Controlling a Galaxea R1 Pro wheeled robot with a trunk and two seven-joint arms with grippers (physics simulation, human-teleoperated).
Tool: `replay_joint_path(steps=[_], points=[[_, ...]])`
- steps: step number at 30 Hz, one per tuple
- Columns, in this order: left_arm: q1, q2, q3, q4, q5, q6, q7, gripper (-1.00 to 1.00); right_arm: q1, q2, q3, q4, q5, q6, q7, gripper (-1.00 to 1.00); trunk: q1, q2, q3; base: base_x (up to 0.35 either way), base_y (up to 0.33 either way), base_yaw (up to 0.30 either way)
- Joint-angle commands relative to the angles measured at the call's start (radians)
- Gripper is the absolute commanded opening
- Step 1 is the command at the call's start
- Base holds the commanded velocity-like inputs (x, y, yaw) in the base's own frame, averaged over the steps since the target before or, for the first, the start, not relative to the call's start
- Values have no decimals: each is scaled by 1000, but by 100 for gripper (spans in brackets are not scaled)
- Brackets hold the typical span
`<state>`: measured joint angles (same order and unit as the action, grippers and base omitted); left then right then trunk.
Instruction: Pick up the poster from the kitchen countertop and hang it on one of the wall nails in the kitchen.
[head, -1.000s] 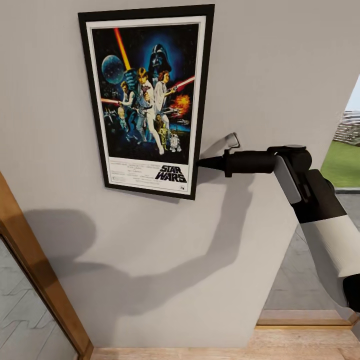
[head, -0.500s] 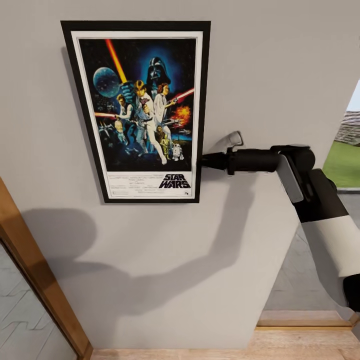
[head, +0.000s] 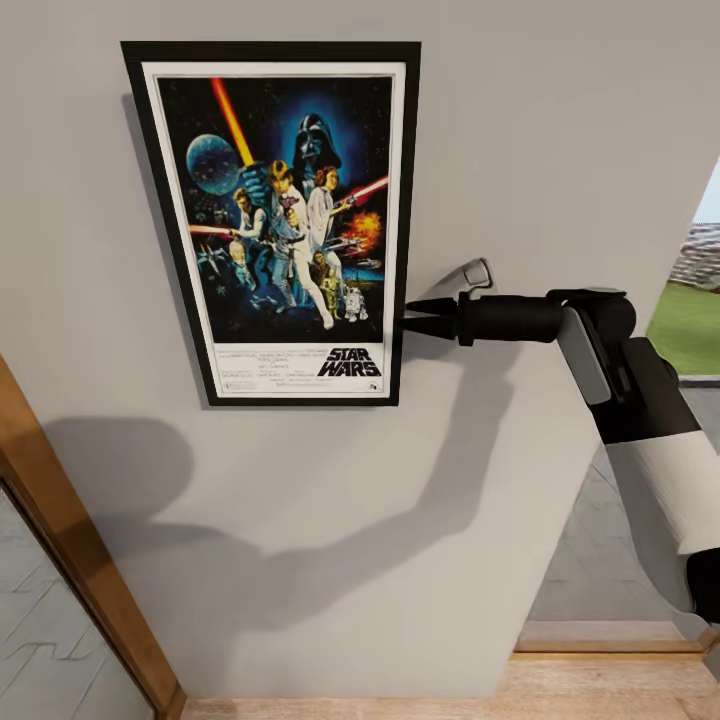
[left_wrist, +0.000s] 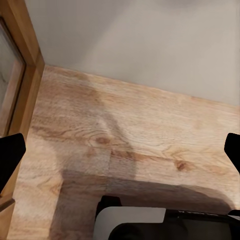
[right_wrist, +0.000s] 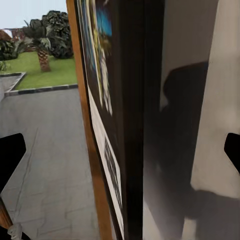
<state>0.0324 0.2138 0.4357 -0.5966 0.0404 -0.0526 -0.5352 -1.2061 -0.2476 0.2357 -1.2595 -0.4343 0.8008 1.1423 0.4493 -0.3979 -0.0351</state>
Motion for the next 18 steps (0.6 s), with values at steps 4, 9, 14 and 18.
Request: replay_joint_path(steps=[4, 9, 14, 18], points=[[0, 0, 1, -1, 4, 0, -5, 100, -1, -1, 1, 0, -6, 6, -2, 100, 1, -2, -2, 0, -127, 0], [0, 0, 1, -2, 4, 0, -5, 100, 0, -1, 1, 0, -6, 6, -2, 100, 1, -2, -2, -3, -155, 0], [0, 0, 1, -3, 4, 0, -6, 100, 2, -1, 2, 0, -6, 5, -2, 100, 1, -2, -2, -141, -133, 0], [0, 0, 1, -3, 4, 0, -6, 100, 4, -1, 3, 0, -6, 5, -3, 100, 1, -2, -2, -252, -157, 0]])
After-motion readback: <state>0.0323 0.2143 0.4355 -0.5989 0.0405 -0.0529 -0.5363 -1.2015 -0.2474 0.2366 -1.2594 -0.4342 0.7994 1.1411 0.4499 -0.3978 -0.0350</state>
